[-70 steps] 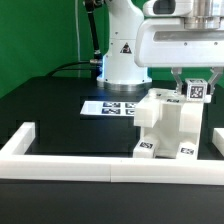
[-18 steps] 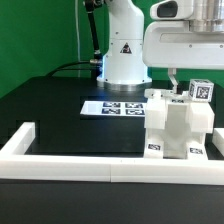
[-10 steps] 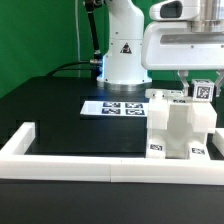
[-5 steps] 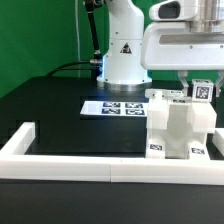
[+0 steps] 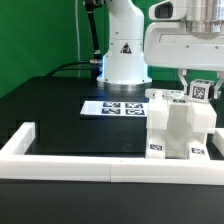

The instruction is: Assemble chair

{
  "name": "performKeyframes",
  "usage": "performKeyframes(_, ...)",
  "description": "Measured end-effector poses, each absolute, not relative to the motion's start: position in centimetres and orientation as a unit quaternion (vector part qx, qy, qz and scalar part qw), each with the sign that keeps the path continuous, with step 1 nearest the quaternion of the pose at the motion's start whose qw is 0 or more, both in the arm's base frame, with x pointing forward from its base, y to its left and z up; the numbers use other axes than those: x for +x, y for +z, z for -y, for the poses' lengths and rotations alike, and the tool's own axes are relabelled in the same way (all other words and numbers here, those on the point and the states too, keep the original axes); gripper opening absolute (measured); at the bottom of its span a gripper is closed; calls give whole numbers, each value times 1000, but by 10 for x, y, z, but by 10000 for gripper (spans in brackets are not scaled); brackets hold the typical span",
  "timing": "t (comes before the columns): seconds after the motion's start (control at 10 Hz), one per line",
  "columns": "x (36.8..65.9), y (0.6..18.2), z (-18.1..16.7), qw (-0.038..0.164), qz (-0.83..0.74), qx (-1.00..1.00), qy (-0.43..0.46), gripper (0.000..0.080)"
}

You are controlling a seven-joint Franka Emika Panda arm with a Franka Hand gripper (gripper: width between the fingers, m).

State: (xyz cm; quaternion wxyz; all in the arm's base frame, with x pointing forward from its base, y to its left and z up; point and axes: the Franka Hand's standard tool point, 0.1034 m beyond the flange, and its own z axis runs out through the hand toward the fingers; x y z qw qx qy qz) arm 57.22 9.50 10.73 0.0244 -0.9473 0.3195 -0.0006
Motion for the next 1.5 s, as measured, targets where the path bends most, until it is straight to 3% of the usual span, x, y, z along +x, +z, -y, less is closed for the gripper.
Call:
performKeyframes(0.6,573,107,-100,31,-511,-859,2,271)
performKeyframes(1.4,573,107,-104,30,-644,-764,8,271)
performKeyframes(1.5,573,107,-104,30,-631,-775,8,363)
